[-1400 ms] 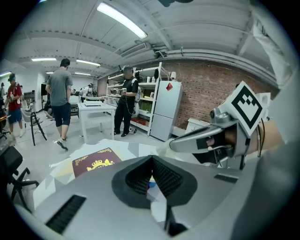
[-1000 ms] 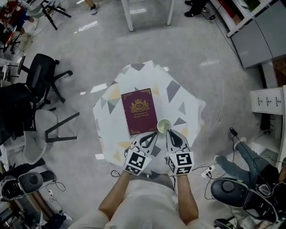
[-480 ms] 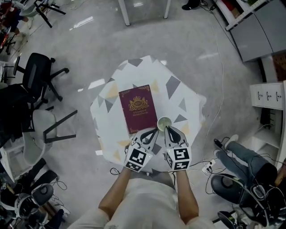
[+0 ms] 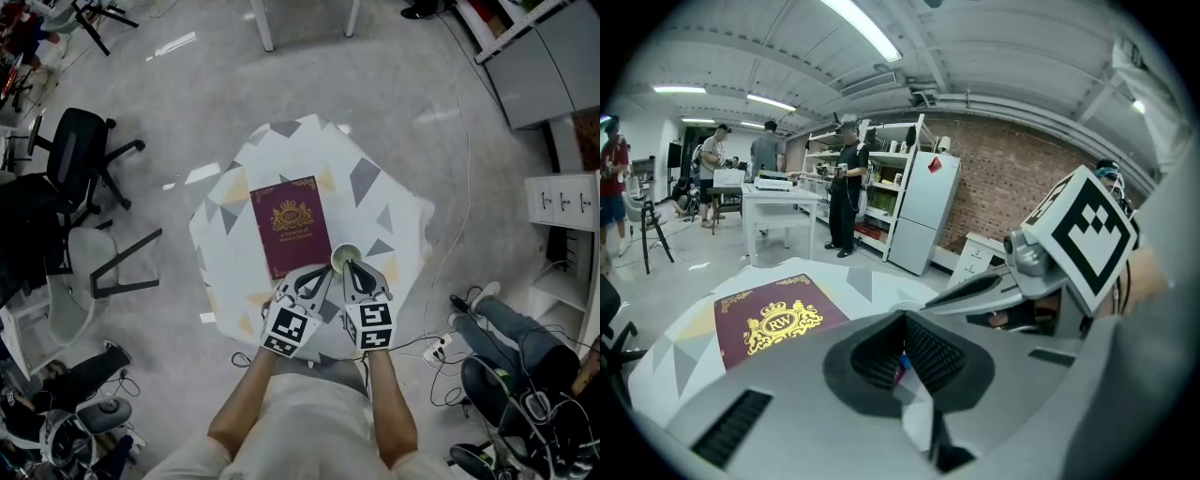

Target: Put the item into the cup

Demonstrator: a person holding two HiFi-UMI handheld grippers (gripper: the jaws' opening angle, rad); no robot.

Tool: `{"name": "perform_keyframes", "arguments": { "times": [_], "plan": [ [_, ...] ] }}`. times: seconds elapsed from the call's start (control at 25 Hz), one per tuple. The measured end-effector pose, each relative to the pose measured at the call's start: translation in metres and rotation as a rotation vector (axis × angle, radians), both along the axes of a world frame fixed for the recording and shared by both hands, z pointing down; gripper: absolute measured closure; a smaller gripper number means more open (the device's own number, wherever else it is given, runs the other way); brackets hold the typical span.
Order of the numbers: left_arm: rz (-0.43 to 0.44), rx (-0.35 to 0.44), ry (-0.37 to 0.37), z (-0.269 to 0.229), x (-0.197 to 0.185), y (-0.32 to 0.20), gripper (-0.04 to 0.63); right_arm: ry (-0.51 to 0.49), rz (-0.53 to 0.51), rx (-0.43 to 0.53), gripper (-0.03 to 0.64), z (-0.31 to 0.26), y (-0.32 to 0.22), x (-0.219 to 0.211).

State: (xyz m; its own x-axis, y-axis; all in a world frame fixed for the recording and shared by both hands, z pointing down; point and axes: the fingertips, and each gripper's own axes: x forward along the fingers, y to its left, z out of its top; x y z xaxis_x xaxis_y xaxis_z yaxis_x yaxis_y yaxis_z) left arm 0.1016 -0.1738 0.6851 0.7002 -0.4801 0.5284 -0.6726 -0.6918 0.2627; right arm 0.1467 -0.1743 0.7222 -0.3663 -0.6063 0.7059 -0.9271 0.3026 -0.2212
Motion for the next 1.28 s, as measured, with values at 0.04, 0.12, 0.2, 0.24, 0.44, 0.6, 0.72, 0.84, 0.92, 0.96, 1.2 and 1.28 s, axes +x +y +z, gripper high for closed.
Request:
{"name": "perform_keyframes", "arguments": {
  "times": [0.04, 0.12, 0.2, 0.24, 0.44, 0.6, 0.72, 0.84, 0.92, 0.96, 1.2, 1.28],
  "plan": [
    [-0.001, 0.001, -0.001, 0.000, 0.000, -0.001, 0.583, 0.004, -0.001, -0.002, 0.609, 0.001, 0.000, 0.000],
    [-0.005, 0.002, 0.000, 0.000, -0.001, -0.001, 0.583, 0.014, -0.004, -0.009, 0.609, 0.004, 0.000, -0.001],
    [-0.006, 0.002, 0.000, 0.000, -0.002, -0.002, 0.583, 0.025, -0.010, -0.020, 0.608, 0.006, 0.001, -0.001],
    [-0.006, 0.002, -0.001, 0.000, -0.002, -0.002, 0.583, 0.028, -0.012, -0.022, 0.607, 0.007, 0.001, -0.001],
    [-0.004, 0.005, -0.002, -0.002, -0.002, 0.000, 0.583, 0.038, -0.017, -0.026, 0.607, 0.009, 0.000, -0.003],
    [-0.003, 0.009, -0.002, -0.004, -0.003, 0.001, 0.583, 0.055, -0.025, -0.031, 0.606, 0.011, -0.001, -0.004],
    [-0.005, 0.014, -0.004, -0.006, -0.005, 0.001, 0.583, 0.063, -0.028, -0.031, 0.602, 0.011, -0.001, -0.005],
    [-0.007, 0.017, -0.004, -0.008, -0.007, 0.002, 0.583, 0.070, -0.033, -0.027, 0.593, 0.010, -0.003, -0.006],
    [-0.009, 0.019, -0.005, -0.009, -0.008, 0.002, 0.583, 0.074, -0.038, -0.025, 0.582, 0.009, -0.003, -0.007],
    [-0.010, 0.021, -0.005, -0.009, -0.008, 0.003, 0.583, 0.077, -0.041, -0.024, 0.576, 0.009, -0.003, -0.008],
    [-0.017, 0.035, -0.003, -0.016, -0.013, 0.006, 0.583, 0.091, -0.044, -0.011, 0.545, 0.004, 0.001, -0.008],
    [-0.019, 0.043, -0.002, -0.020, -0.015, 0.006, 0.583, 0.092, -0.042, 0.001, 0.540, -0.001, 0.001, -0.008]
  ]
}}
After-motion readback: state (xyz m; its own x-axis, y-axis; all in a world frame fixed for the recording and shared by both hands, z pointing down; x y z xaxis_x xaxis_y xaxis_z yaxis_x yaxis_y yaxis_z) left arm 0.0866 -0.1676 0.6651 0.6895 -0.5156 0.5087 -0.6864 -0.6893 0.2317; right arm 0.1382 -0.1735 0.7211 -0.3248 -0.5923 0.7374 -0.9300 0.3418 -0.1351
